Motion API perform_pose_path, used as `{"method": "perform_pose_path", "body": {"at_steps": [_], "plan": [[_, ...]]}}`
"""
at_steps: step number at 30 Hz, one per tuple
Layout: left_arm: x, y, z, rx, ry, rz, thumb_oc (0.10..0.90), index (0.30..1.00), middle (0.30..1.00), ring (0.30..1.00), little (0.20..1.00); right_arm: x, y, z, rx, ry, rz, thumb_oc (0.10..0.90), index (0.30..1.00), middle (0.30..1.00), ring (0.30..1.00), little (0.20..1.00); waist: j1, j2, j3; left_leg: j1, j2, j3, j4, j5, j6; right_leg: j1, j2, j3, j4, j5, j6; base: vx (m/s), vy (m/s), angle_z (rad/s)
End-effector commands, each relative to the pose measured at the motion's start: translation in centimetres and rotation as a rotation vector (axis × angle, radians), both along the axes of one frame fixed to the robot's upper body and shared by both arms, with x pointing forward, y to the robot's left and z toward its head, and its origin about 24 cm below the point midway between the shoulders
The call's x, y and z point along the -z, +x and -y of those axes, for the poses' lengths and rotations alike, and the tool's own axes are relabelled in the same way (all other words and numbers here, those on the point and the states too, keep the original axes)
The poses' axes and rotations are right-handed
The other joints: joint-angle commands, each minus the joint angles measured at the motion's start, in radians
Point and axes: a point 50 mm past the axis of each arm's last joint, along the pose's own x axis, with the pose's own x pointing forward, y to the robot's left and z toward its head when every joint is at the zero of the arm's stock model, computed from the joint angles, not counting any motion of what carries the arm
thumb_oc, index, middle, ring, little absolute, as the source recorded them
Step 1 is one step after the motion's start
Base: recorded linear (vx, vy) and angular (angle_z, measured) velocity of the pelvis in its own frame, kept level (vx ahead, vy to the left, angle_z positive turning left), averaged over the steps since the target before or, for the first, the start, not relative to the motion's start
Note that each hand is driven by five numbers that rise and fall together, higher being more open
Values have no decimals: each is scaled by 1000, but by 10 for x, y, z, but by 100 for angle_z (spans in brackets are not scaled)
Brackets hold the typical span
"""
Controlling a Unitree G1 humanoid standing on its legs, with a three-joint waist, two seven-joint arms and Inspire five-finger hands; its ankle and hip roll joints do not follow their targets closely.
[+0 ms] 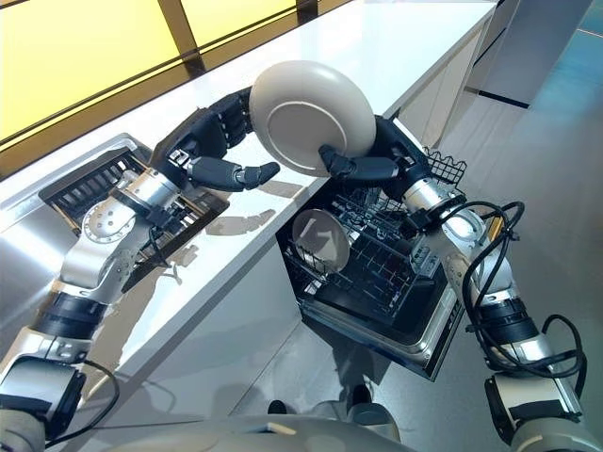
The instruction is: Pick up plates and place into dishwasher.
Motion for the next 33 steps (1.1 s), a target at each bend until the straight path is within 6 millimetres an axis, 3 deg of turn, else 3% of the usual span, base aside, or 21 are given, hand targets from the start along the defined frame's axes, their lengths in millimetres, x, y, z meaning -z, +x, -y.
{"method": "perform_pose_path", "body": {"at_steps": [1, 6, 11, 17, 22, 33], "plan": [[-40, -4, -33, -160, 1, 229, 800, 900, 900, 900, 900, -58, -10, 28, 146, 9, 340, 100, 300, 300, 300, 200, 10, -17, -91, -5, -48, -15, 2, -44, 26, 21, 50, -18, 5, 6, 11, 0, 0, 0], [-43, -20, -55, -282, -178, 314, 800, 900, 900, 900, 900, -60, -22, 68, 486, -335, 465, 100, 300, 300, 300, 200, 4, -24, -89, -7, -48, -19, 2, -43, 27, 19, 53, -14, 5, 7, 9, 0, 0, 0], [-34, -32, -38, -263, -266, 327, 800, 900, 900, 900, 900, -61, -28, 97, 711, -500, 462, 100, 300, 300, 300, 200, 0, -36, -78, -5, -50, -28, 2, -45, 28, 22, 59, -8, 5, 6, 6, 0, 0, 0], [-36, -36, -22, -186, -220, 319, 800, 900, 900, 900, 900, -53, -23, 122, 883, -680, 376, 100, 300, 300, 300, 200, 7, -40, -68, -5, -50, -31, 2, -44, 25, 25, 58, -16, 5, 9, 10, 0, 0, 0], [-40, -40, -16, -141, -185, 302, 800, 900, 900, 900, 900, -40, -21, 130, 872, -754, 266, 100, 300, 300, 300, 200, 11, -41, -57, -9, -50, -27, 2, -39, 27, 23, 56, -18, 6, 13, 12, 0, 0, 0], [-52, -32, 16, 34, -178, 270, 800, 900, 900, 900, 900, 1, 15, 119, 747, -840, 25, 100, 300, 300, 300, 200, 43, -40, -25, -20, -55, -41, 2, -36, 28, 19, 41, -45, 5, 21, 19, 7, -10, 1]]}}
